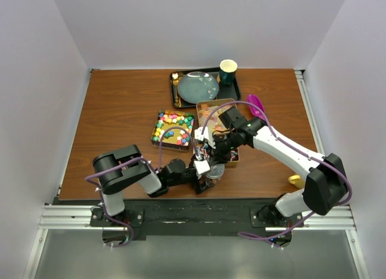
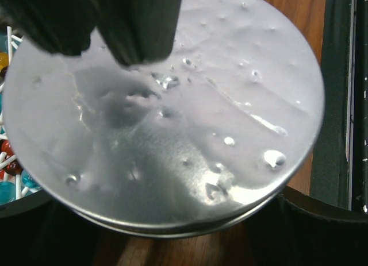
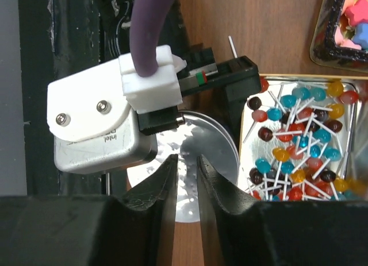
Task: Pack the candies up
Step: Close the bottle lid on the packing bottle.
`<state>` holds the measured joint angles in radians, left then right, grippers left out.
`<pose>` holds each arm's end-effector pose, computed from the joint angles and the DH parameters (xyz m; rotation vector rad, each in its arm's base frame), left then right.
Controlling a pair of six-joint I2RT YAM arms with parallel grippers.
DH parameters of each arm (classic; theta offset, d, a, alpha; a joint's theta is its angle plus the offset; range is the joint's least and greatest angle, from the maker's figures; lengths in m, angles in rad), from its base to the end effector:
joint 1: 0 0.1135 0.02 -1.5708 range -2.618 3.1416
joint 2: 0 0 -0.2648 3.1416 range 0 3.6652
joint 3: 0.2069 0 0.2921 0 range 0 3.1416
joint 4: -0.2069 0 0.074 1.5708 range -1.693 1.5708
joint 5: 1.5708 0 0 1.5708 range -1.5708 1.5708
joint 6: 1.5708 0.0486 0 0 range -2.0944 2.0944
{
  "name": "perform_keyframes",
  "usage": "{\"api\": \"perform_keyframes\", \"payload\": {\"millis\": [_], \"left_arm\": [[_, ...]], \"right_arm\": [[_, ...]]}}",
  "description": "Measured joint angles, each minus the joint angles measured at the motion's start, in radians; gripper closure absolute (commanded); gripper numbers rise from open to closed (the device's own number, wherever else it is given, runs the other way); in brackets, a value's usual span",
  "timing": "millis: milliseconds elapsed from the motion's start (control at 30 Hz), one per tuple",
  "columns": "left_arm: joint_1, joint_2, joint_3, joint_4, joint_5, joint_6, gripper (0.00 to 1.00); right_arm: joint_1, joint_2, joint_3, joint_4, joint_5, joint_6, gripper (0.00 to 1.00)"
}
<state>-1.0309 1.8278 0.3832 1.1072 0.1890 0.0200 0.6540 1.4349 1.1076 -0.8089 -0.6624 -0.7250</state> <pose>0.1452 -0.2600 0.0533 1.1157 1.6572 -0.8496 0.2369 0.2193 0.2389 -1.7789 1.8521 0.8599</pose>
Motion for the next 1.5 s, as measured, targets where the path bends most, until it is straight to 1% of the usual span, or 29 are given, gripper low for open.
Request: {"api": "perform_keyframes", "payload": {"millis": [200,367,467,567,700,867,900,967,1000,1100,1200,1300,1433,1467,1500], "left_arm": [[-0.004,0.003,0.002,0.003,-0.005,0.0,0.25],[-0.01,0.004,0.003,0.002,-0.019,0.0,0.35],[-0.011,0.005,0.004,0.002,-0.023,-0.001,0.41],[-0.011,0.005,0.004,0.002,-0.022,0.0,0.44],[-0.013,0.008,0.008,0.0,-0.018,0.002,0.48],[-0.015,0.012,0.014,-0.001,-0.017,0.001,0.55],[-0.015,0.012,0.014,-0.001,-0.017,0.0,0.62],[-0.015,0.014,0.017,-0.001,-0.016,0.0,0.71],[-0.015,0.016,0.019,-0.002,-0.014,0.0,0.81],[-0.016,0.021,0.025,-0.001,-0.01,0.0,1.0],[-0.016,0.024,0.025,0.003,-0.009,0.0,1.0],[-0.016,0.027,0.024,0.009,-0.005,0.001,1.0],[-0.016,0.027,0.026,0.008,-0.006,0.0,1.0],[-0.016,0.027,0.026,0.008,-0.006,0.0,1.0],[-0.016,0.027,0.026,0.008,-0.006,0.0,1.0]], "right_arm": [[0.008,0.048,-0.03,0.061,-0.048,0.001,0.83],[0.014,0.052,-0.058,0.141,-0.087,-0.001,0.85],[0.017,0.062,-0.059,0.157,-0.105,-0.009,0.93],[0.018,0.058,-0.061,0.155,-0.098,-0.023,0.94],[0.017,0.01,-0.098,0.152,-0.071,-0.048,0.98],[0.011,-0.046,-0.13,0.132,-0.021,-0.069,0.98],[0.011,-0.055,-0.136,0.127,-0.017,-0.072,0.98],[0.011,-0.073,-0.147,0.099,-0.011,-0.083,0.97],[0.011,-0.08,-0.152,0.084,-0.01,-0.091,0.98],[0.013,-0.088,-0.154,0.058,-0.01,-0.106,0.98],[0.04,-0.096,-0.161,0.042,-0.013,-0.11,1.0],[0.06,-0.1,-0.16,0.042,-0.008,-0.108,1.0],[0.016,-0.071,-0.121,-0.013,-0.016,-0.086,1.0],[-0.009,-0.059,-0.099,-0.051,-0.016,-0.081,0.97],[-0.045,-0.047,-0.072,-0.092,-0.015,-0.082,0.58]]}}
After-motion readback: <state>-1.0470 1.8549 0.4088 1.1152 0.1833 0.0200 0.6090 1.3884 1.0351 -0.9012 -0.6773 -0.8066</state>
